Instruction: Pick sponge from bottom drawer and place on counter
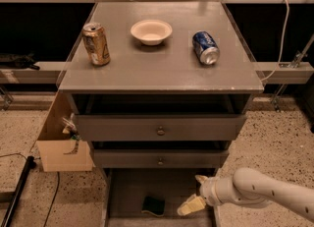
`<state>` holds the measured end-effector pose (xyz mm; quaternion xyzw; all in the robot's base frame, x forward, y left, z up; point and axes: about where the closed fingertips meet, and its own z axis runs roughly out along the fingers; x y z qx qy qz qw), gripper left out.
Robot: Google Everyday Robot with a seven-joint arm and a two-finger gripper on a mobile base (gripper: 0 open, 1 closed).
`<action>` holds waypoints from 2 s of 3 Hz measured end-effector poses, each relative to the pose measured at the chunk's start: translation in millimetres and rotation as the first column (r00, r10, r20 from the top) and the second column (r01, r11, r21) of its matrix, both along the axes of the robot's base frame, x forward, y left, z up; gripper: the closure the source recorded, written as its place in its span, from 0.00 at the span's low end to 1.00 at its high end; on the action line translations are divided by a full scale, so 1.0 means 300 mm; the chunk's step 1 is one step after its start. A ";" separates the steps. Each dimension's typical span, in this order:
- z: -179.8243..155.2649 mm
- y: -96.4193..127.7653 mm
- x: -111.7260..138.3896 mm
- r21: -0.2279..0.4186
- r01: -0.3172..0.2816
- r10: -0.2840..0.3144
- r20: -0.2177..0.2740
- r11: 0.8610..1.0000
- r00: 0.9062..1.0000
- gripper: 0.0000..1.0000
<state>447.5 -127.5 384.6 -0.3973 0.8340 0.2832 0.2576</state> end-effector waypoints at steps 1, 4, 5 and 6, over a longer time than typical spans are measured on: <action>-0.085 0.029 0.011 0.017 0.021 -0.021 0.011 1.000 1.000 0.00; -0.250 0.072 0.101 0.053 0.093 -0.097 0.079 0.994 0.992 0.00; -0.257 0.098 0.084 0.089 0.077 -0.090 0.158 0.993 0.983 0.00; -0.299 0.206 0.115 0.145 0.051 -0.091 0.279 0.988 0.956 0.00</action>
Offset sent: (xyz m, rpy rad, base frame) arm 0.0305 0.0209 -0.0822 0.0171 -0.1409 -0.0996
